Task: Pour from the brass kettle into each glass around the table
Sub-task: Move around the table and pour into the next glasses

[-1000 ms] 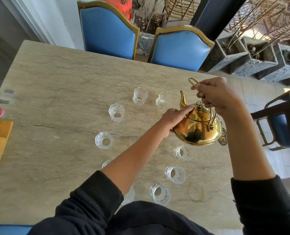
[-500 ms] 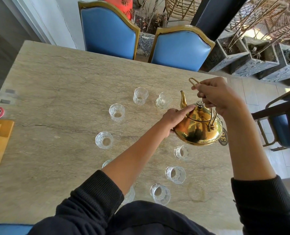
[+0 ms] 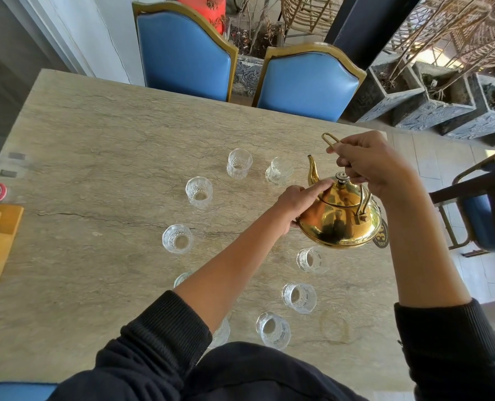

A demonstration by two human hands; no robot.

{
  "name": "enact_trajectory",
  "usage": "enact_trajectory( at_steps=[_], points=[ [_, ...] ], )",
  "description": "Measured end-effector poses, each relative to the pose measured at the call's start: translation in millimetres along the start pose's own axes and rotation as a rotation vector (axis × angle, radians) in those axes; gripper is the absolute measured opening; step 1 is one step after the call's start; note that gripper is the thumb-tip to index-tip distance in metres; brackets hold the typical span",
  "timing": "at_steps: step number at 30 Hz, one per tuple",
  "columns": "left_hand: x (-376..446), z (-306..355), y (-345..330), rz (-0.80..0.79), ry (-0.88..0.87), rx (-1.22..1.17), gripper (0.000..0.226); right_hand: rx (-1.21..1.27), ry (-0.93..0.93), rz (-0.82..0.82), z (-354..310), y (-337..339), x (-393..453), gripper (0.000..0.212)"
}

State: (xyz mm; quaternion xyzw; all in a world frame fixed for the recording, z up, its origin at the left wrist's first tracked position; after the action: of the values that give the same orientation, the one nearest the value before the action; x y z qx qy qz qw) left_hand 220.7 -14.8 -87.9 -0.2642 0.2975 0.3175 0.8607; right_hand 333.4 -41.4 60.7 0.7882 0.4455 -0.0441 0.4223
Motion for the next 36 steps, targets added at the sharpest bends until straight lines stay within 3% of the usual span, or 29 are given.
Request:
enact_trajectory(
  at_steps=[26, 36],
  points=[
    [6, -3, 2, -0.005, -0.017, 0.005, 0.082, -0.015, -0.014, 0.008, 0, -3, 2, 0.021],
    [9, -4, 19, 0.039, -0.042, -0.025, 0.071, 0.096, -0.022, 0.036, 16, -22, 8, 0.022]
  ],
)
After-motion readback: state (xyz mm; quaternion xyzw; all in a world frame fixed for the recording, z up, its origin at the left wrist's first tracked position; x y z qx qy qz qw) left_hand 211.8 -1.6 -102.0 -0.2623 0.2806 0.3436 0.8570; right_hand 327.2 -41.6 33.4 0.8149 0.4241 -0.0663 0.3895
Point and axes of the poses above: each hand's wrist, its own x-axis towards the middle knuckle, its own y-axis out of the back of the hand, z = x × y, the point moved 3 cm from there along x, towards the middle knuckle, and after that the axes turned 9 degrees about -x, right-handed, at the moved point
